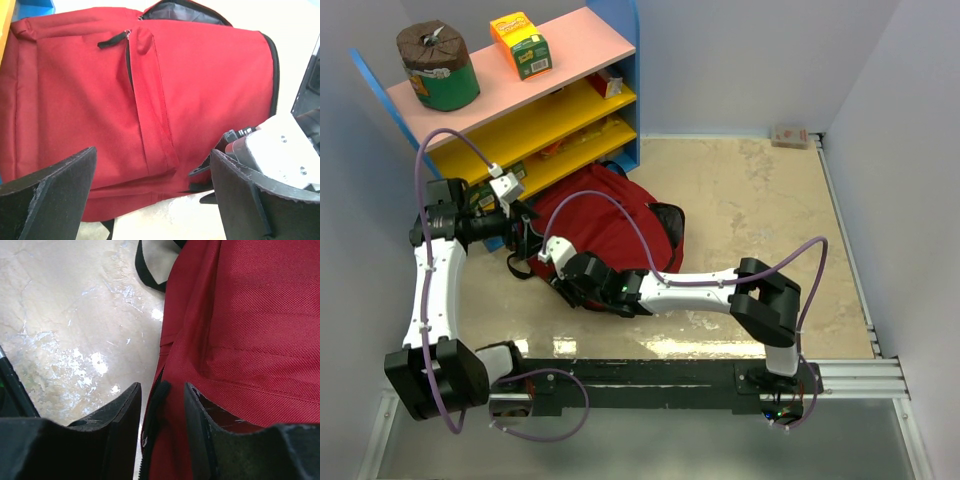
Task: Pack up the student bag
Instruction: Zip the student bag at the center of the board.
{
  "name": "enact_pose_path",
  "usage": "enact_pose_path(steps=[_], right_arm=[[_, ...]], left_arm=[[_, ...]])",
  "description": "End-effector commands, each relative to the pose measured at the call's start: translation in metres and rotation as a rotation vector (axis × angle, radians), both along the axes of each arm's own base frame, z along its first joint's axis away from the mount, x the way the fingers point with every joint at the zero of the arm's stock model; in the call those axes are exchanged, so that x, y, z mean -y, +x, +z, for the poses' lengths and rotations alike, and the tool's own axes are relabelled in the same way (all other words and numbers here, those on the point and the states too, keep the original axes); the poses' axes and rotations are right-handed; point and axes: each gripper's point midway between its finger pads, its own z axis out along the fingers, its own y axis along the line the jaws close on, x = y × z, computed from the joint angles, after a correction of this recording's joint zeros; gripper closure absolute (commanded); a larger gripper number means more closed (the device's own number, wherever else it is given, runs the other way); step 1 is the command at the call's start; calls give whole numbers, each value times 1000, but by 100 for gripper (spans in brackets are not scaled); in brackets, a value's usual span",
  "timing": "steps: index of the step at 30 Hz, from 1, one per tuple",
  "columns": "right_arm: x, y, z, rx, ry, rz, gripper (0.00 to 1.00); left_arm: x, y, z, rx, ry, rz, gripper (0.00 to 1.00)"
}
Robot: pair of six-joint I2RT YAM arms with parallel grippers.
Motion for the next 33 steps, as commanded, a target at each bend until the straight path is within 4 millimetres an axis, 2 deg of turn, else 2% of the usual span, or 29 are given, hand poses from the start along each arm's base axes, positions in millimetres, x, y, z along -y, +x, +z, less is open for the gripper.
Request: enact_pose_path(steps=[1, 8, 12, 14, 15, 17, 19, 20, 22, 24, 25, 26, 27, 28, 29, 30, 33], right_arm=[[1, 4, 5, 13, 4, -14, 58], [-3, -12, -17, -58, -28, 55, 63], [-2, -16, -22, -78, -38, 64, 73], [-1, -16, -20, -75, -35, 58, 79], [0, -14, -18, -70, -33, 48, 90], [1, -11, -4, -50, -7, 35, 100], [4, -10, 7, -40, 11, 27, 100], [8, -10, 21, -30, 36, 14, 100], [12, -11, 37, -22, 76, 1, 100], [24, -12, 54, -14, 113, -14, 100], [28, -13, 57, -23, 127, -26, 100], [35, -15, 52, -32, 120, -34, 100], [41, -16, 63, -26, 146, -48, 100], [44, -16, 65, -34, 160, -61, 100], [50, -17, 61, -39, 156, -72, 100], [55, -16, 68, -32, 172, -88, 100], [61, -18, 67, -45, 185, -107, 100]], left_arm=[[2, 9, 20, 29, -58, 40, 1], [-10, 24, 23, 4, -38, 161, 0], [-18, 32, 17, -24, -9, 212, 0], [-19, 33, 16, -28, -4, 212, 0], [-20, 33, 15, -26, 2, 217, 0], [-21, 32, 14, -7, 13, 224, 0], [-26, 32, 6, 3, 46, 236, 0], [-26, 30, 2, 5, 59, 231, 0], [-27, 26, -8, 32, 110, 188, 2], [-21, 12, -18, 18, 117, 120, 6], [-20, 9, -22, 69, 155, 68, 12], [-17, -2, -28, 47, 158, 28, 16], [-13, -8, -32, 52, 155, -10, 18], [-12, -11, -35, 109, 191, -64, 21], [-8, -24, -42, 77, 185, -101, 21], [-7, -29, -45, 77, 187, -126, 21], [-3, -44, -62, 65, 223, -210, 20]])
